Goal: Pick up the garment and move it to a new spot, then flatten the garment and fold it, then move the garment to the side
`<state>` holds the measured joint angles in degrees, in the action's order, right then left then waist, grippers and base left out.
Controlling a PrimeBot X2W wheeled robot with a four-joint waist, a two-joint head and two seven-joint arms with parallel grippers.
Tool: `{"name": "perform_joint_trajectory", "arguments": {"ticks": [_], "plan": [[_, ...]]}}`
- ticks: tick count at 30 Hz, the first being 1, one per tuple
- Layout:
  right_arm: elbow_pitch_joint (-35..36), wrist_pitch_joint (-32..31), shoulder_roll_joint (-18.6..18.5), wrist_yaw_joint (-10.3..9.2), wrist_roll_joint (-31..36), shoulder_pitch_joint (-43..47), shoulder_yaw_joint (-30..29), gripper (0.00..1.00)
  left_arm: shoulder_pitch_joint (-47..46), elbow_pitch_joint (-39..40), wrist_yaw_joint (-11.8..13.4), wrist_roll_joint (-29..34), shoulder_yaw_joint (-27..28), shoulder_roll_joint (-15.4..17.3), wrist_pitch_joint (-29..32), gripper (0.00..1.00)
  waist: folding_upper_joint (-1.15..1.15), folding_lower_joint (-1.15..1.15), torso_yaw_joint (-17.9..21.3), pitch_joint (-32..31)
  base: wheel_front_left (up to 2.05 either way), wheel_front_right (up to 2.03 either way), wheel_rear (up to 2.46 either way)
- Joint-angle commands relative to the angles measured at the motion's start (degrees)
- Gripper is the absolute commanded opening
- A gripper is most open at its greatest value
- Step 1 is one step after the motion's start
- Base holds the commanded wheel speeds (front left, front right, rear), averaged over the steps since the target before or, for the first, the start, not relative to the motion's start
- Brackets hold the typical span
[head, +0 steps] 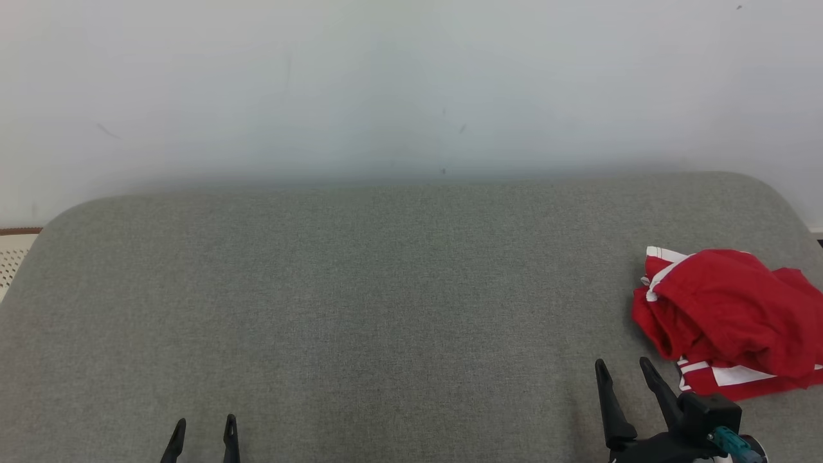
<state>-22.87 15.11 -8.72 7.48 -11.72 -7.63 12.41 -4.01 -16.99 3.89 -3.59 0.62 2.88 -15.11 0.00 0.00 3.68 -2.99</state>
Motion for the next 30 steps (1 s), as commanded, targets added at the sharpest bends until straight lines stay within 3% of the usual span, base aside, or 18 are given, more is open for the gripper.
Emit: {"name": "perform_joint_trajectory", "arguments": {"ticks": [1,30], "plan": [[-0.13,-0.01,-0.29,0.01,-0.12,0.11,0.25,1.00,0.28,-0.33,0.15,-0.05,-0.17,0.04,-0.02,1.00,0.00,0.00,0.06,0.08,0.00,0.00,0.00],[1.21,0.00,-0.09,0.00,2.77,-1.16,0.91,1.00,-0.75,-0.40,0.62,0.57,-0.81,0.00,0.00,1.00,0.00,-0.01,-0.07,0.47,0.00,0.00,0.00]]}}
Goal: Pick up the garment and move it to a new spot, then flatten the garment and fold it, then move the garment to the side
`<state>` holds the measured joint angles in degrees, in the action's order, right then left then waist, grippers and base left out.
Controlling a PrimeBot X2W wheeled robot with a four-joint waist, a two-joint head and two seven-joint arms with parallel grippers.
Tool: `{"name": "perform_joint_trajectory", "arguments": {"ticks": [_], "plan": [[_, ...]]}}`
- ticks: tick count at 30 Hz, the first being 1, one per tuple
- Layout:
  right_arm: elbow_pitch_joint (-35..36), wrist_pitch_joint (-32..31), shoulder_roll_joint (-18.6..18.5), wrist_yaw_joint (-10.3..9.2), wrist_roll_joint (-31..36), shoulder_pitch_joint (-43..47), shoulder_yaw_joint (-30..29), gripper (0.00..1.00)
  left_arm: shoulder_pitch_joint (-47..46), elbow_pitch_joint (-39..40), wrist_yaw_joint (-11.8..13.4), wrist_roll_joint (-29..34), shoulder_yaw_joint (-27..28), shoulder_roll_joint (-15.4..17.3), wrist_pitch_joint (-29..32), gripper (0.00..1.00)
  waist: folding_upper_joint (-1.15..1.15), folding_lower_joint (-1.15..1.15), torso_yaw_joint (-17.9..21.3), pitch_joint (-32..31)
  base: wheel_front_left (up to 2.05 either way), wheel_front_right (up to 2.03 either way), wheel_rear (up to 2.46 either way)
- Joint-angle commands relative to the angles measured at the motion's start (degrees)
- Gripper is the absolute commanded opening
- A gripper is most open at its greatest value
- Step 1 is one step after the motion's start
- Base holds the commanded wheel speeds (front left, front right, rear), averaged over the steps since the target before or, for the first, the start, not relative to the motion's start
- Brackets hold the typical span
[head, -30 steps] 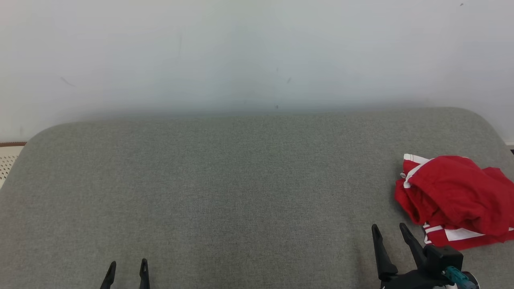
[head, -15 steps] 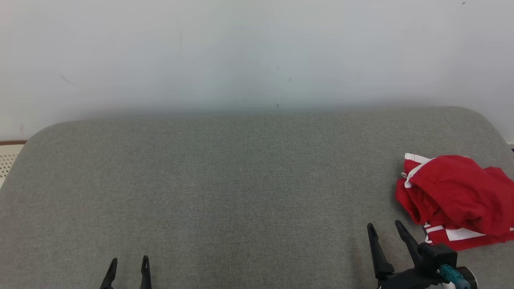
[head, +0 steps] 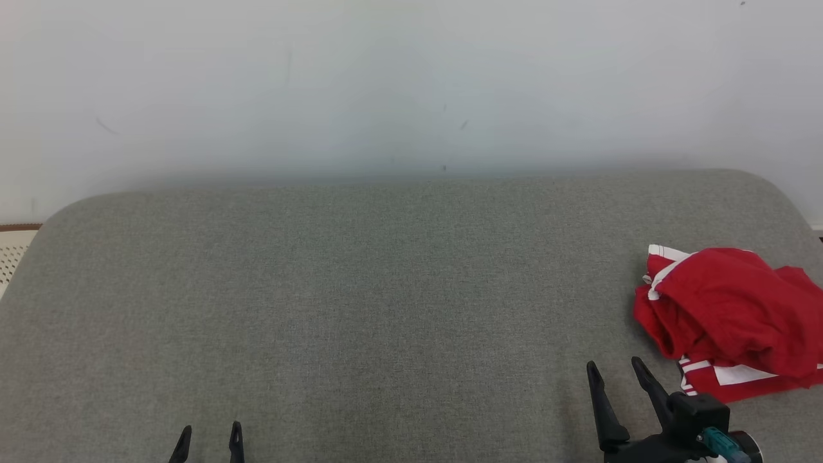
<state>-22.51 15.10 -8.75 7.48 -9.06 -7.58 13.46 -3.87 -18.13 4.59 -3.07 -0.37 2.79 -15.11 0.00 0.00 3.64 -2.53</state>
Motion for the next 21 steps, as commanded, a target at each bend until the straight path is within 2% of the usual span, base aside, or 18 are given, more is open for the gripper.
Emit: {"name": "perform_joint_trajectory", "arguments": {"ticks": [1,21], "plan": [[0.86,0.01,-0.02,0.00,0.17,-1.24,-0.19,1.00,-0.93,0.75,-0.12,0.08,0.23,0.10,0.00,1.00,0.00,0.00,-0.07,0.03,0.00,0.00,0.00],[1.26,0.01,-0.09,0.00,-0.05,-1.44,0.10,1.00,-1.28,1.15,-1.04,-0.25,0.69,0.12,0.00,1.00,0.00,0.00,-0.39,0.19,0.00,0.00,0.00]]}}
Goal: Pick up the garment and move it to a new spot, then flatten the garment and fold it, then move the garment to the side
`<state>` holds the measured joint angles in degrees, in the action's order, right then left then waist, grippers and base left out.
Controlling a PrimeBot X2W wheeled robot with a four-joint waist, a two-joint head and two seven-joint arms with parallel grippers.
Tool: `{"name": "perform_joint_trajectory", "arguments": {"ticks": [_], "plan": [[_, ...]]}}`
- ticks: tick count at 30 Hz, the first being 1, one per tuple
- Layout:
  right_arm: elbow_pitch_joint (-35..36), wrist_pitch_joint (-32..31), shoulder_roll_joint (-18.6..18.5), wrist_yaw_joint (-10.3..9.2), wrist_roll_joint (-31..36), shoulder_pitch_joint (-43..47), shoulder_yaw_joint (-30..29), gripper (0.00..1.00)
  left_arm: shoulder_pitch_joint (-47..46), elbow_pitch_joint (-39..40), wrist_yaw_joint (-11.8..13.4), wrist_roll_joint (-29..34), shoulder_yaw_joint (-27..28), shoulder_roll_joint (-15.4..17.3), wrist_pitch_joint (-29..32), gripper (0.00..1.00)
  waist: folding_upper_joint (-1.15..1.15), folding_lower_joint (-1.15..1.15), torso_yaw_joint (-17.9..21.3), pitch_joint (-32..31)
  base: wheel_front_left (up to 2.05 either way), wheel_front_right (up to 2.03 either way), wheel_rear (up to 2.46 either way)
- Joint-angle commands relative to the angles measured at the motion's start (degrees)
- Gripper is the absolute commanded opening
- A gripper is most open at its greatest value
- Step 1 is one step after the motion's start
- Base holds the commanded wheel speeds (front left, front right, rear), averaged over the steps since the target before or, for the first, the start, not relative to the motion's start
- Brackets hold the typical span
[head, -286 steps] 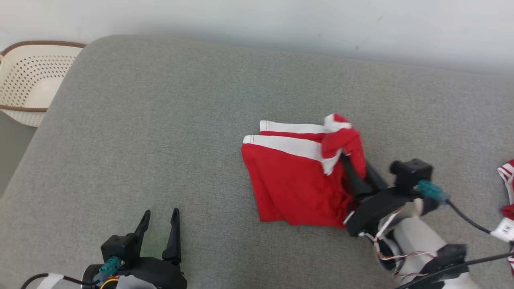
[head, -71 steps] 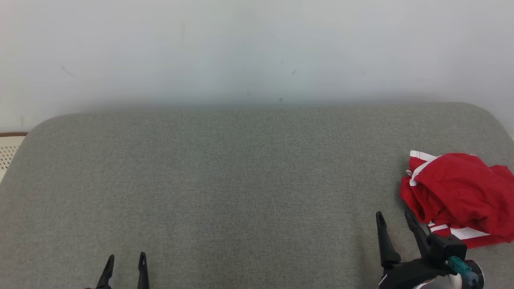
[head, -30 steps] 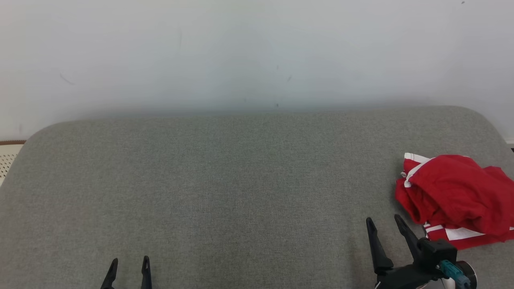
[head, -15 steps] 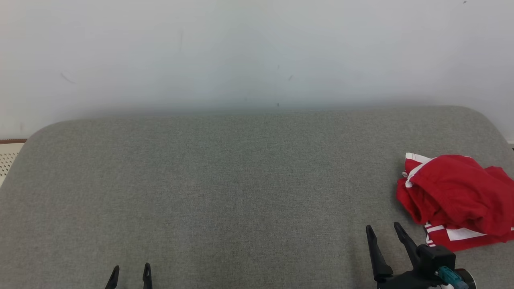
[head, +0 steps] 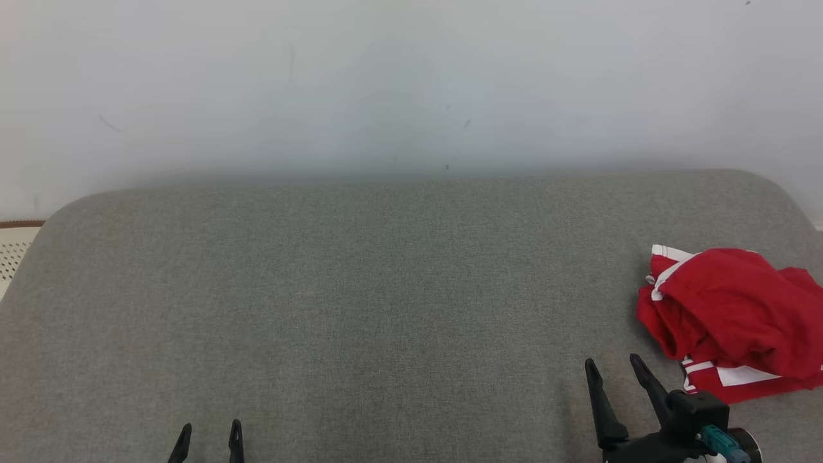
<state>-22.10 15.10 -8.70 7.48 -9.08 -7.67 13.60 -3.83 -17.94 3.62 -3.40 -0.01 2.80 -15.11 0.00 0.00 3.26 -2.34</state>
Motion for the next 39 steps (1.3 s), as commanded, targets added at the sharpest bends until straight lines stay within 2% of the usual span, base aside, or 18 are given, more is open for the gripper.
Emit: {"name": "perform_joint_trajectory", "arguments": {"ticks": [1,11,12,15,39], "plan": [[0.86,0.01,-0.12,0.00,-0.03,-1.36,-0.02,1.00,-1.33,1.03,-0.10,0.08,0.33,0.11,0.00,1.00,0.00,0.00,-0.02,0.01,0.00,0.00,0.00],[0.68,0.01,0.06,0.00,-0.14,-1.55,-0.03,1.00,-1.47,1.61,-0.95,-0.50,0.37,0.12,-0.01,1.00,0.00,0.00,-0.21,0.20,0.00,0.00,0.00],[-0.18,0.01,0.05,0.00,-0.02,0.13,0.12,0.00,-0.03,0.51,-0.69,-0.34,0.00,0.01,0.01,0.00,0.00,0.00,-0.21,0.19,0.00,0.00,0.00],[-1.27,-0.17,0.19,0.00,-0.65,0.87,0.06,0.00,0.27,-0.99,-0.86,-0.93,0.14,-0.12,0.46,0.00,0.00,0.00,-0.23,0.21,0.00,0.00,0.00],[0.71,-6.83,1.76,0.00,-25.72,-0.09,-6.24,0.00,-1.44,-0.13,-3.99,-27.59,1.86,-0.02,6.56,0.00,0.00,0.00,-0.82,0.67,0.00,0.00,0.00]]}}
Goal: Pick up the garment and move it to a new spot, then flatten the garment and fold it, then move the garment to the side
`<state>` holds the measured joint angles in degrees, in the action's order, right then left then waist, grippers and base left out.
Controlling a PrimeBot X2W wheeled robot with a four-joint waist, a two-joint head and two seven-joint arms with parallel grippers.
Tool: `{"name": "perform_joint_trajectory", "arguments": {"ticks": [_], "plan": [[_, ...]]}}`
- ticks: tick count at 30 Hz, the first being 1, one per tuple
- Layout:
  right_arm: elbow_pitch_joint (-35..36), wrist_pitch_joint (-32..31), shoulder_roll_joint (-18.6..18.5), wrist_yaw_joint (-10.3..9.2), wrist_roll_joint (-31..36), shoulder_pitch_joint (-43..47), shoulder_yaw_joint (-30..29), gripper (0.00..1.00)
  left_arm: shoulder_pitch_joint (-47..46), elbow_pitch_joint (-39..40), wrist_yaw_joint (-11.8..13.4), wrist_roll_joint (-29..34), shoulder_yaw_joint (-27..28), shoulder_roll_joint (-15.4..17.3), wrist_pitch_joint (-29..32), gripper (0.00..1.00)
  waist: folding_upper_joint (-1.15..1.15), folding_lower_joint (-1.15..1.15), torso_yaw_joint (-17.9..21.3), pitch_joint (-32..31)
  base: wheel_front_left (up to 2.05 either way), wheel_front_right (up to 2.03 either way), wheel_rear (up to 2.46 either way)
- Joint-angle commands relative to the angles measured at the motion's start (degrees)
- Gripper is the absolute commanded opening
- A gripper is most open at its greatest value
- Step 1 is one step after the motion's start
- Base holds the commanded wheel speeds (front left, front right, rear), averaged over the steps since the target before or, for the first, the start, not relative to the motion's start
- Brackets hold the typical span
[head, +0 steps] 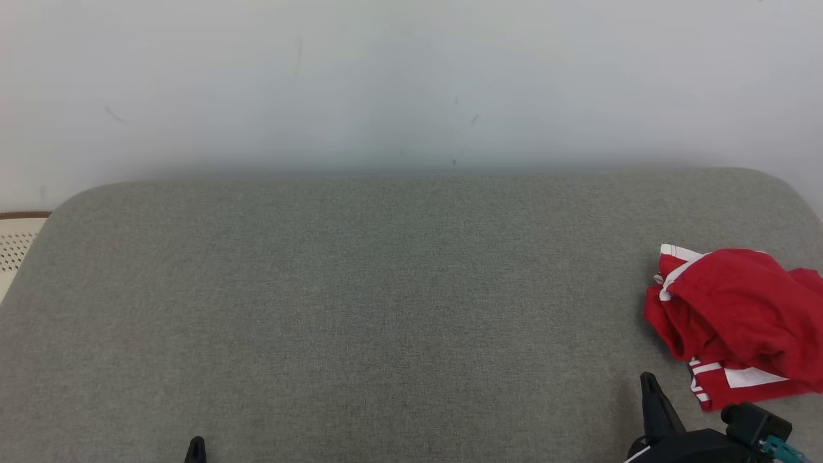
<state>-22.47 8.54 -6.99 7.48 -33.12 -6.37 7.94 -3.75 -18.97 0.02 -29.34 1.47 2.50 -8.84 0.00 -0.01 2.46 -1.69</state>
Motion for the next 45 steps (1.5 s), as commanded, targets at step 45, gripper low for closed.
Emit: {"name": "perform_joint_trajectory", "arguments": {"ticks": [45], "plan": [[3.57,-9.15,2.29,0.01,-33.88,-2.58,-8.96,0.00,-3.88,1.83,-4.52,-36.03,2.83,0.42,8.32,0.00,0.00,0.00,-1.11,0.87,0.00,0.00,0.00]]}}
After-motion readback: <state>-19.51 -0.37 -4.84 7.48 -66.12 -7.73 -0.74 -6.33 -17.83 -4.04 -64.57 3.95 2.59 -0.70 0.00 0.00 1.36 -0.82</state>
